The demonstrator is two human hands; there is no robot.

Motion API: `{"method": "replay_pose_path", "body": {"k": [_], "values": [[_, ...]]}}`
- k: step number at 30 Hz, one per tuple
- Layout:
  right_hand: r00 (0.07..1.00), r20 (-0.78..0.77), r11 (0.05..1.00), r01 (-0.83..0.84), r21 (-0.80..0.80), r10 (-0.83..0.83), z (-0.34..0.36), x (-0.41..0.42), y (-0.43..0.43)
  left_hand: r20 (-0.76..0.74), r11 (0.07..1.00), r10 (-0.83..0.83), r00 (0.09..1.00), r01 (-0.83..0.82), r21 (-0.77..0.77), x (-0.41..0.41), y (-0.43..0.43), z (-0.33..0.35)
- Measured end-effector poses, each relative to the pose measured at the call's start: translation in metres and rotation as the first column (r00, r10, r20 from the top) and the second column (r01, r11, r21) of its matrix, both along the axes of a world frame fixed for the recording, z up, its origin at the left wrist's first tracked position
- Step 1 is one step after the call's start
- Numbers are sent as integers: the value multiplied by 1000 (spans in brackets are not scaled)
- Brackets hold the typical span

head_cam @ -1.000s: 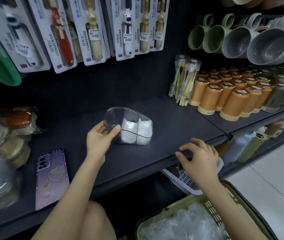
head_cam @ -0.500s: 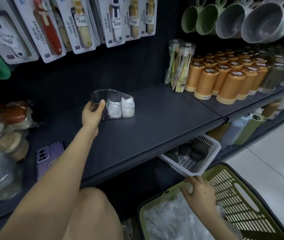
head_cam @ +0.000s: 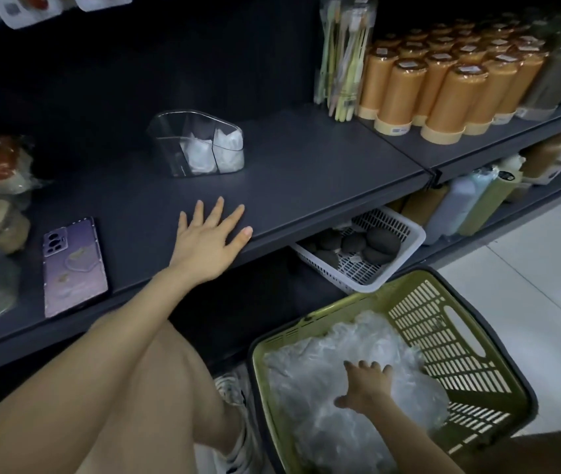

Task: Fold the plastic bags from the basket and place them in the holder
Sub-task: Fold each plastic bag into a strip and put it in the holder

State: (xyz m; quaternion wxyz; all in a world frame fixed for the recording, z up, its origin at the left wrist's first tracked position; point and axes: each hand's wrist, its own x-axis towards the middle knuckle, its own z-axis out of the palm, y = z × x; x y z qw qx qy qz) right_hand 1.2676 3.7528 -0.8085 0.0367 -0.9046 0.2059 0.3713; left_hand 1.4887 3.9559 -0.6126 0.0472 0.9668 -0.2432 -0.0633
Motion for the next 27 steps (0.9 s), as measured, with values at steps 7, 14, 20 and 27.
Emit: {"method": "replay_pose_path", "body": {"k": [7, 14, 20, 27], "values": [[984, 170, 996, 63, -64, -51, 3, -5, -6, 69, 1000, 20, 997, -20, 2, -2, -2, 0], [833, 520, 982, 150, 116, -188, 69, 25, -19, 92, 999, 29, 995, -25, -47, -4, -2, 0], [469, 631, 744, 90, 662, -618, 154, 29, -19, 77, 997, 29, 997, -24, -69, -4, -2, 1], [280, 594, 610, -37, 792, -754, 223, 38, 13, 64, 994, 20, 998, -13, -108, -2, -2, 0]]}}
